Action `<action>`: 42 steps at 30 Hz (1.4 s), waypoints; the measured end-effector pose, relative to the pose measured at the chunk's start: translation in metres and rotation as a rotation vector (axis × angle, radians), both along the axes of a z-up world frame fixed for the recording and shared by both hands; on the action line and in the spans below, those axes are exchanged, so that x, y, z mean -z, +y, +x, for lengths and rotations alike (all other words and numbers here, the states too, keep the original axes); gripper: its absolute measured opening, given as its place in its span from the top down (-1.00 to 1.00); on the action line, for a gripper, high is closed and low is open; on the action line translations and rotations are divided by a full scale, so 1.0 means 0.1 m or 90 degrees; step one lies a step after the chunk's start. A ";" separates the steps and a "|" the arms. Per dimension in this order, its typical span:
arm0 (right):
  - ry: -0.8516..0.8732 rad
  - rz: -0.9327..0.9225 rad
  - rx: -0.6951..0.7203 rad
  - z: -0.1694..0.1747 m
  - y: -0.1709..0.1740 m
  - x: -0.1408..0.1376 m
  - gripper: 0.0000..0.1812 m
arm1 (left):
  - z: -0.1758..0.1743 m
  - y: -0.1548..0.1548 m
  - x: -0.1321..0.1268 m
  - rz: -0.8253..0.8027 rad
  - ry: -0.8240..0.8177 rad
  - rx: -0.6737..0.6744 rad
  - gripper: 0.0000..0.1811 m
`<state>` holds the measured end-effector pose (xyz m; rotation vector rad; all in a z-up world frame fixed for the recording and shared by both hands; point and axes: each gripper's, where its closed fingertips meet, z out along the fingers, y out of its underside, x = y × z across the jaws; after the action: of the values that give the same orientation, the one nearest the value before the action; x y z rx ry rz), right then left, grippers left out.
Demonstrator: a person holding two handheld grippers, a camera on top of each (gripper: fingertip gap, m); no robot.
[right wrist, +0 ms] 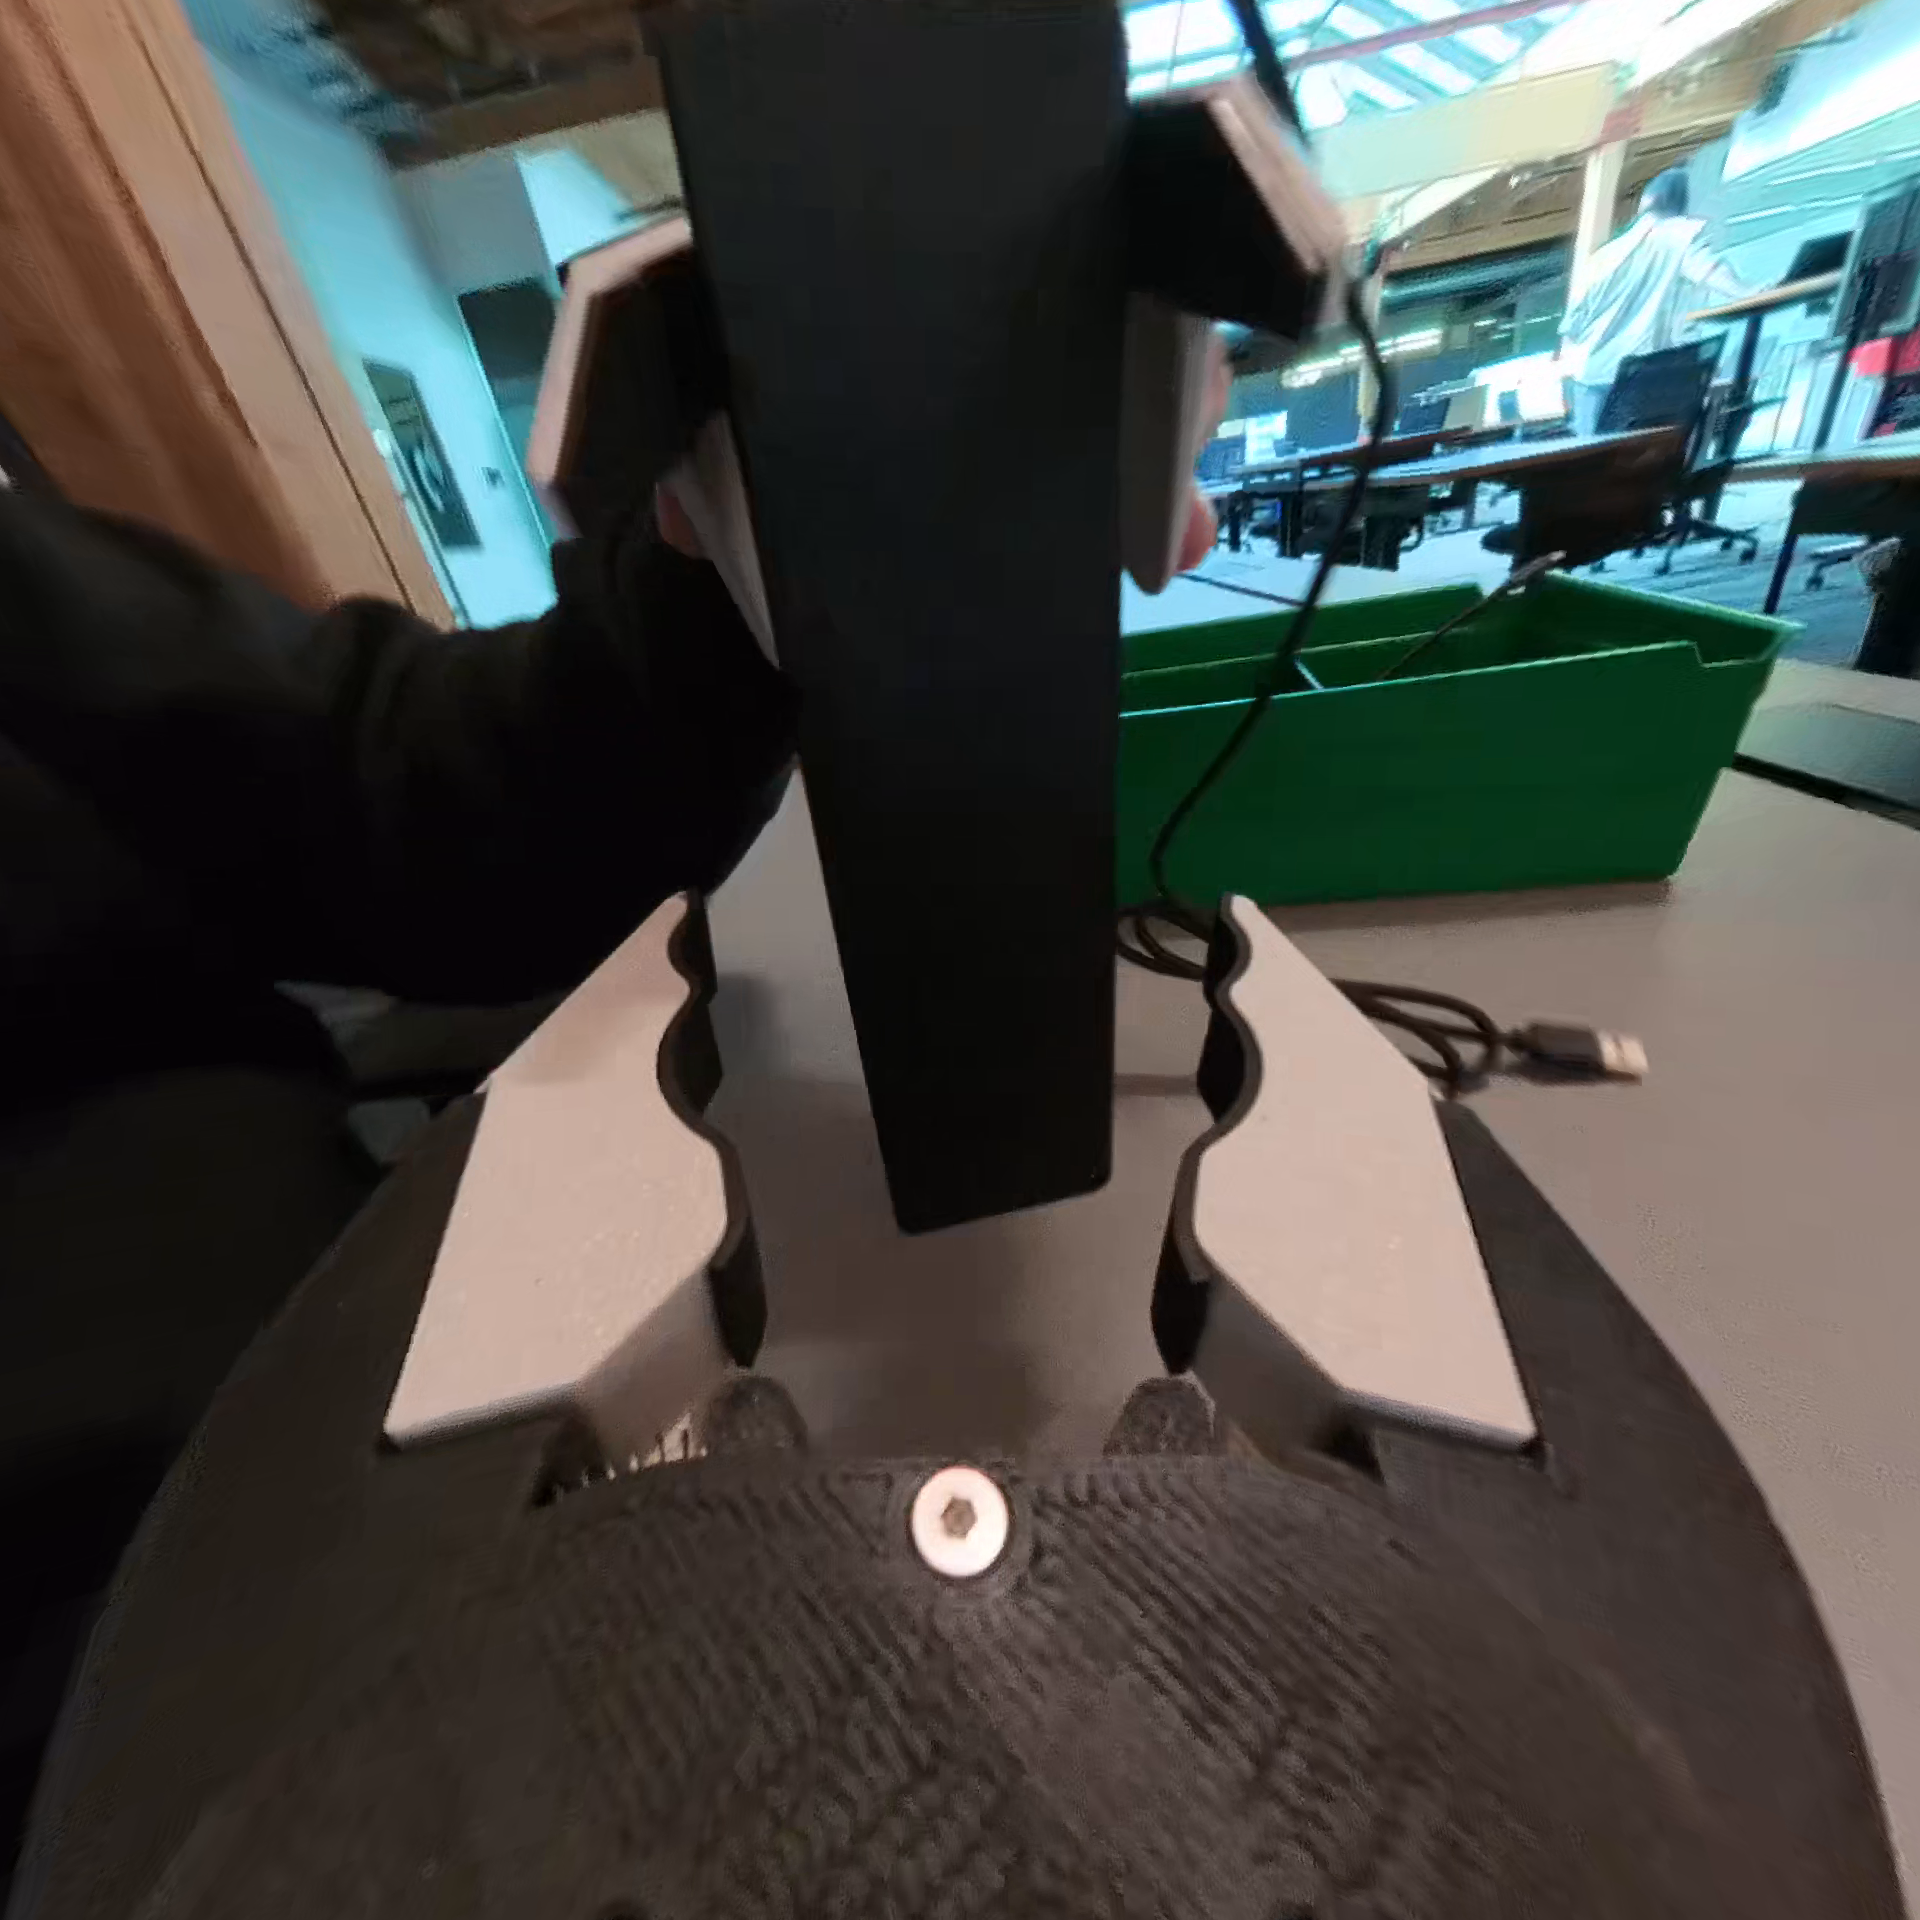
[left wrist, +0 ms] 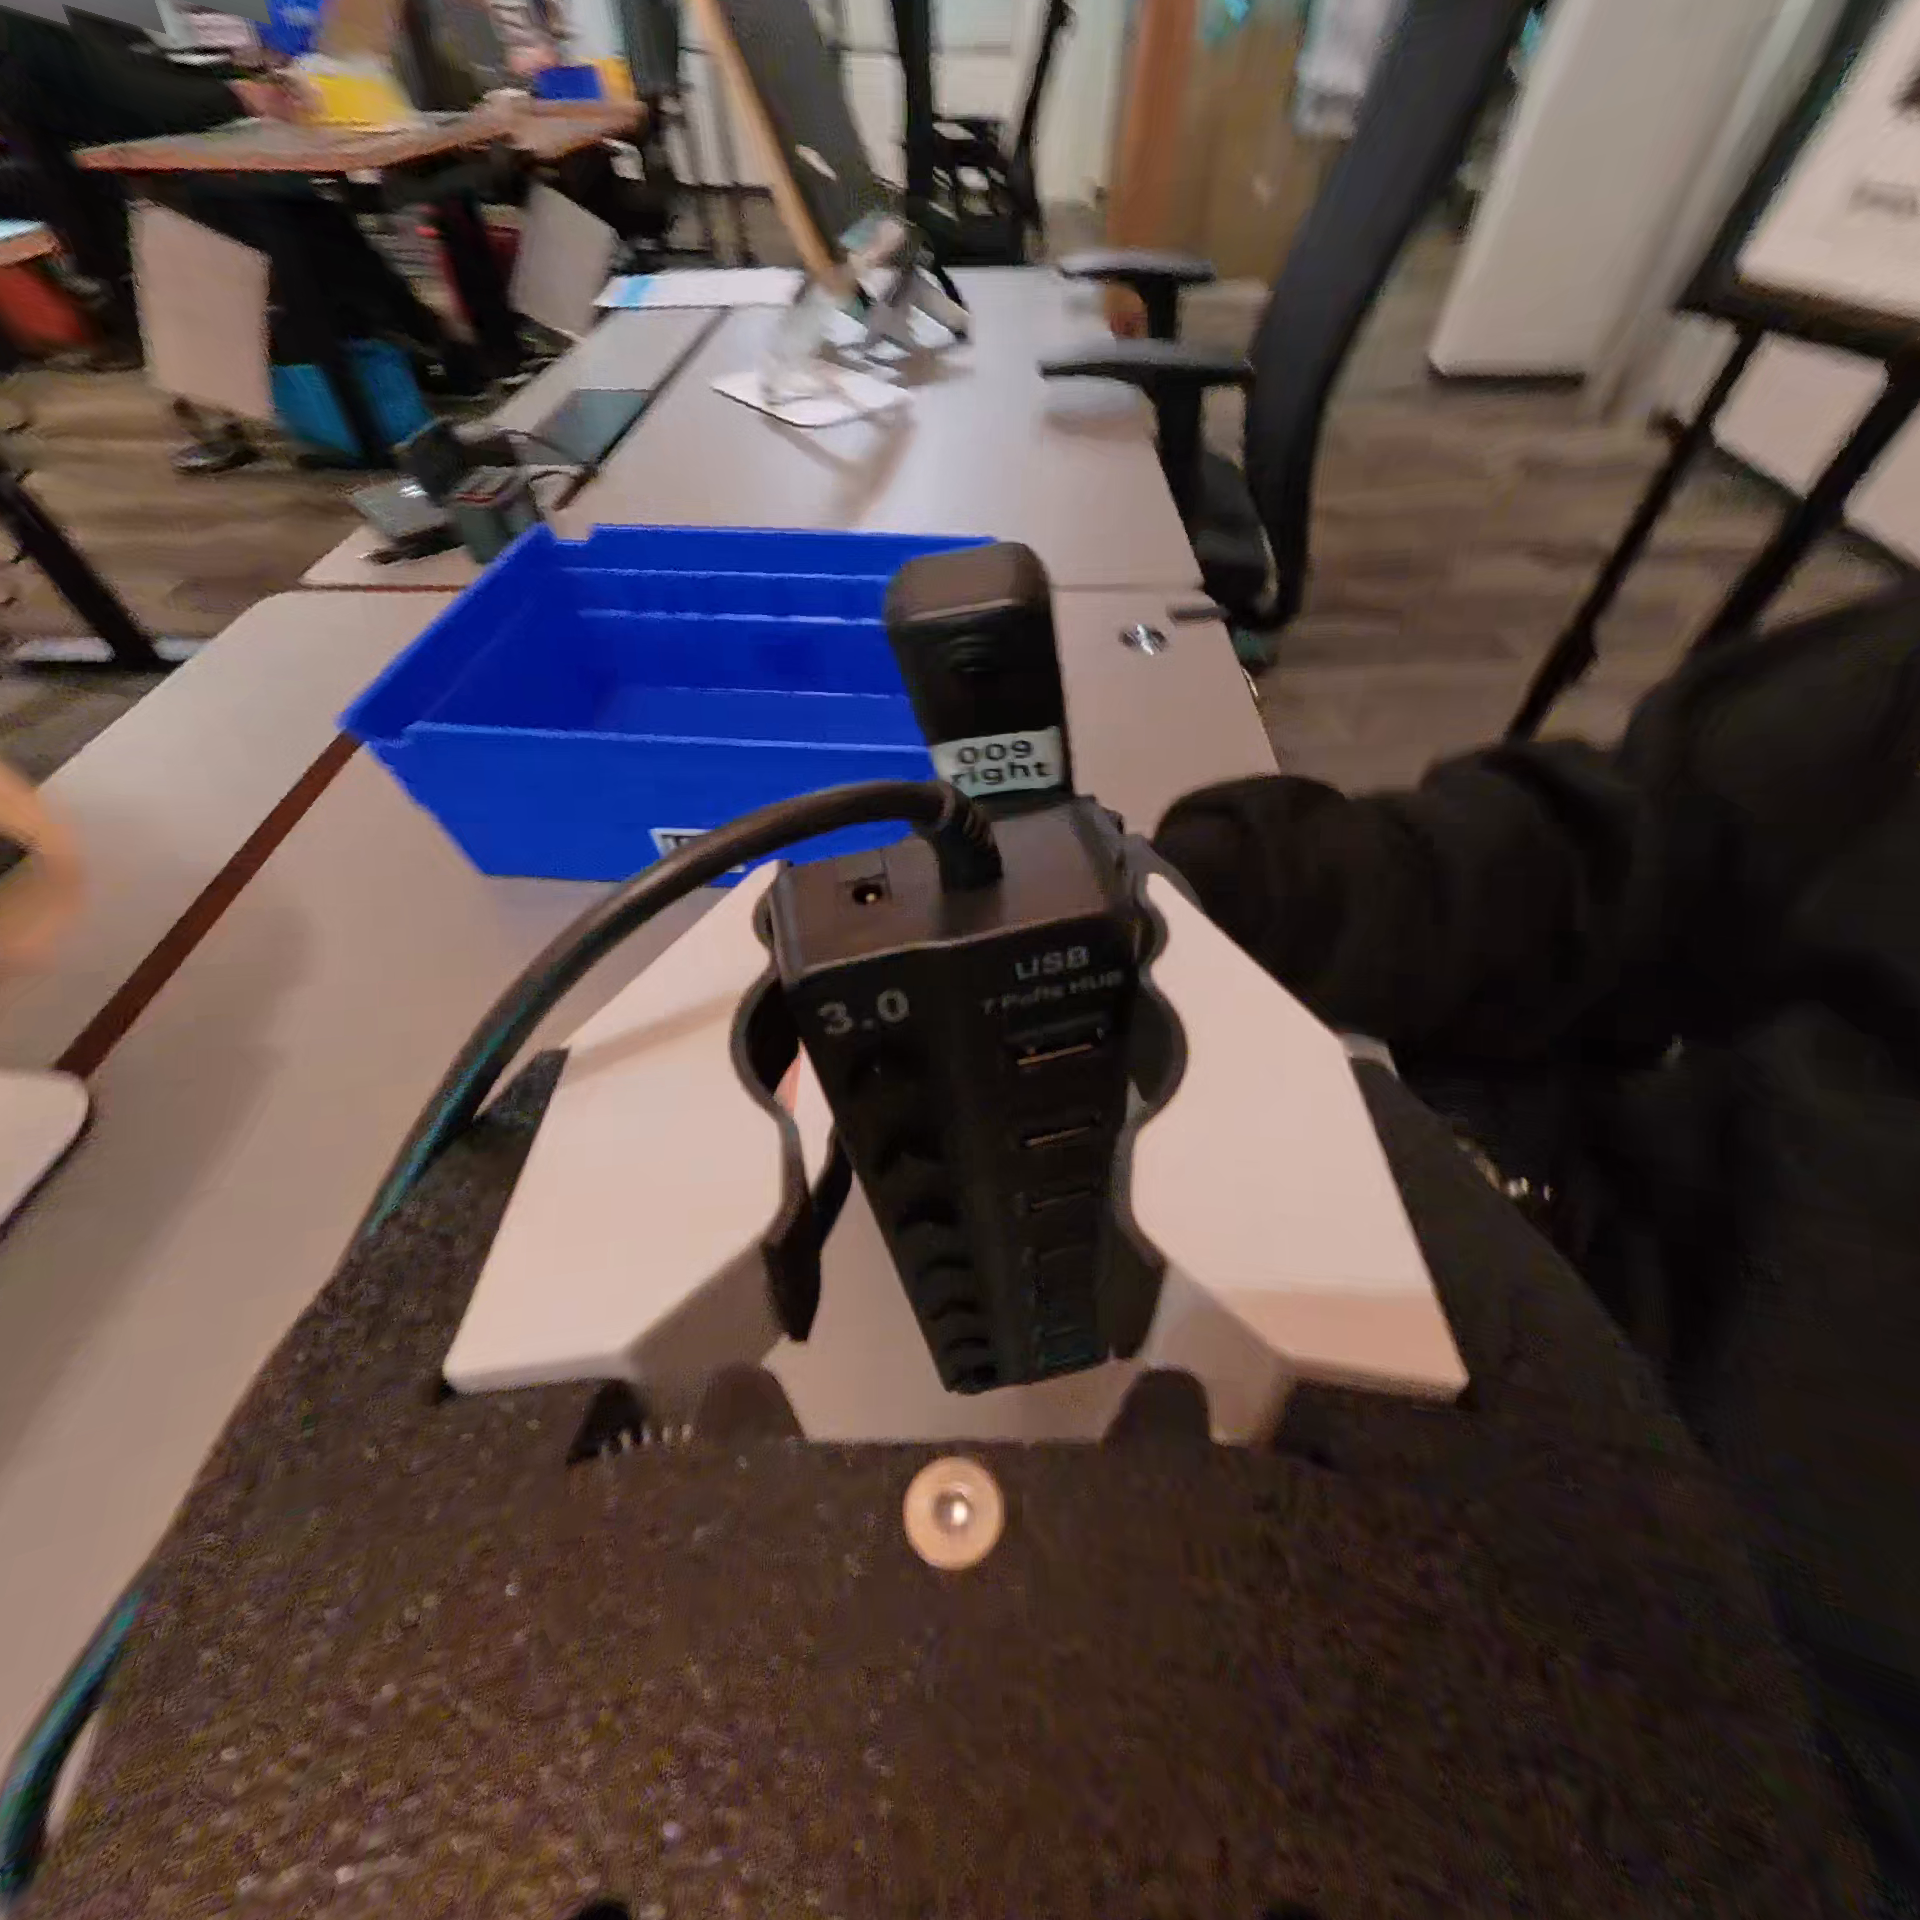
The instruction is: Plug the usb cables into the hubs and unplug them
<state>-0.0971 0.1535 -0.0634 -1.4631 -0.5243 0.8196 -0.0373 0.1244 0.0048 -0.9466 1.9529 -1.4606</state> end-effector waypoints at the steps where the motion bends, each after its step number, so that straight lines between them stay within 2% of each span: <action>1: -0.022 0.015 0.003 -0.05 -0.01 0.01 -0.05 | -0.01 -0.08 0.04 0.030 0.000 0.031 0.34; 3: -0.061 0.041 0.011 -0.12 0.00 0.03 -0.01 | -0.03 -0.20 0.14 0.068 0.013 0.077 0.33; 5: -0.102 0.034 0.018 -0.16 0.03 0.12 0.15 | -0.03 -0.29 0.19 0.077 0.011 0.107 0.33; 6: -0.128 0.038 0.014 -0.18 0.03 0.16 0.30 | -0.03 -0.33 0.22 0.076 0.012 0.117 0.33; 8: -0.163 0.028 0.025 -0.16 0.06 0.21 0.30 | -0.03 -0.36 0.25 0.066 0.019 0.123 0.34; 10: -0.174 0.046 0.080 -0.04 0.13 0.17 0.30 | -0.02 -0.32 0.27 0.069 0.035 0.098 0.34; 13: -0.196 0.069 0.145 0.15 0.18 0.14 0.30 | 0.04 -0.10 0.24 0.085 0.055 -0.008 0.16; 15: -0.215 0.057 0.156 0.21 0.20 0.19 0.30 | 0.04 -0.02 0.20 0.114 0.049 -0.045 0.08; 18: -0.223 0.063 0.149 0.18 0.20 0.19 0.30 | 0.00 -0.02 0.18 0.165 0.051 -0.050 0.02; 21: -0.233 0.060 0.136 0.12 0.19 0.23 0.30 | 0.01 -0.04 0.19 0.189 0.063 -0.049 0.06; 22: -0.237 0.050 0.132 0.11 0.20 0.26 0.30 | 0.01 -0.05 0.23 0.196 0.075 -0.043 0.17; 23: -0.234 0.044 0.136 0.12 0.20 0.27 0.30 | -0.02 -0.11 0.26 0.196 0.087 -0.014 0.41; 24: -0.229 0.045 0.132 0.11 0.19 0.26 0.30 | -0.02 -0.13 0.27 0.200 0.086 -0.007 0.43; 28: -0.172 0.077 0.141 0.13 0.16 0.09 0.27 | 0.00 -0.16 0.19 0.184 0.062 -0.011 0.43; 29: -0.153 0.077 0.149 0.15 0.17 0.05 0.13 | 0.00 -0.17 0.17 0.180 0.058 -0.007 0.43; 31: -0.137 0.062 0.136 0.13 0.17 0.04 0.03 | 0.00 -0.22 0.18 0.181 0.055 0.015 0.43; 34: -0.154 0.056 0.128 0.09 0.16 0.08 0.04 | 0.02 -0.28 0.20 0.188 0.054 0.028 0.43; 42: -0.177 0.038 0.125 0.10 0.17 0.13 0.19 | 0.09 -0.30 0.28 0.226 0.058 0.020 0.43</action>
<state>-0.0875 0.1706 -0.0767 -1.5550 -0.5962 0.4443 -0.0287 0.0945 -0.0230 -0.8353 2.2052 -1.0509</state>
